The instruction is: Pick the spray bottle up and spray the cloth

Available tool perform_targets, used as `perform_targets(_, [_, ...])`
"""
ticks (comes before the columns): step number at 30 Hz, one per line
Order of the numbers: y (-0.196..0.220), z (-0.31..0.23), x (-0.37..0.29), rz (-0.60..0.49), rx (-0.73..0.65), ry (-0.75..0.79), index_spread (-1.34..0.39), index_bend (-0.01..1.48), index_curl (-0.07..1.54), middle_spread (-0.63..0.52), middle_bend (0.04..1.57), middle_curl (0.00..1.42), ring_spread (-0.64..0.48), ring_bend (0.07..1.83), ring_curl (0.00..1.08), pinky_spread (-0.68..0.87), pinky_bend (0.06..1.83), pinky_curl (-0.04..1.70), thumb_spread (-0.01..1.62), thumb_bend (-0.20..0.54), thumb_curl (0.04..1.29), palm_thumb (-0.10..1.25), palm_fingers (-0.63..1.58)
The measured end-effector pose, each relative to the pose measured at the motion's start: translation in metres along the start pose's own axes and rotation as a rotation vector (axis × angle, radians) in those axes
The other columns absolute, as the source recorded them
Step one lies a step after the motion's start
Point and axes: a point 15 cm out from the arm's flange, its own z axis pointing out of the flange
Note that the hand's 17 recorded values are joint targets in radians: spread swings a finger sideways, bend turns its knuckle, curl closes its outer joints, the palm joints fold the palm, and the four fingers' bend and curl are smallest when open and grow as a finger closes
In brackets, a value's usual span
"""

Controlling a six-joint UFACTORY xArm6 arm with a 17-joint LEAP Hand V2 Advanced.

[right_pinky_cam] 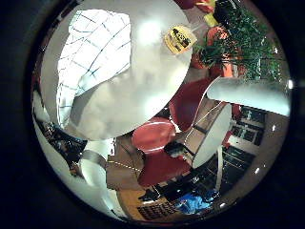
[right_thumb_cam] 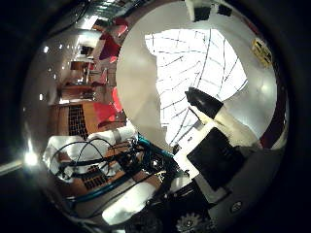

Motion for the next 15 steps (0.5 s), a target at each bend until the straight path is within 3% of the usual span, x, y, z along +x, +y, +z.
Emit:
perform_targets(7, [-0.007, -0.014, 0.025, 0.077, 0.117, -0.086, -0.35, 0.17, 0.4, -0.09, 0.25, 0.42, 0.09, 0.29, 0.28, 0.36, 0.2, 0.27, 1.05, -0.031, 0.4, 0.79, 0.5])
perform_targets(10, [-0.006, -0.025, 0.045, 0.138, 0.212, -0.161, -0.33, 0.15, 0.37, -0.1, 0.28, 0.43, 0.07, 0.33, 0.28, 0.36, 0.23, 0.27, 1.06, -0.045, 0.37, 0.66, 0.52])
perform_targets(15, [0.003, -0.051, 0.076, 0.197, 0.368, -0.245, -0.32, 0.16, 0.33, -0.11, 0.33, 0.45, 0.06, 0.41, 0.3, 0.35, 0.31, 0.28, 1.05, -0.03, 0.33, 0.57, 0.48])
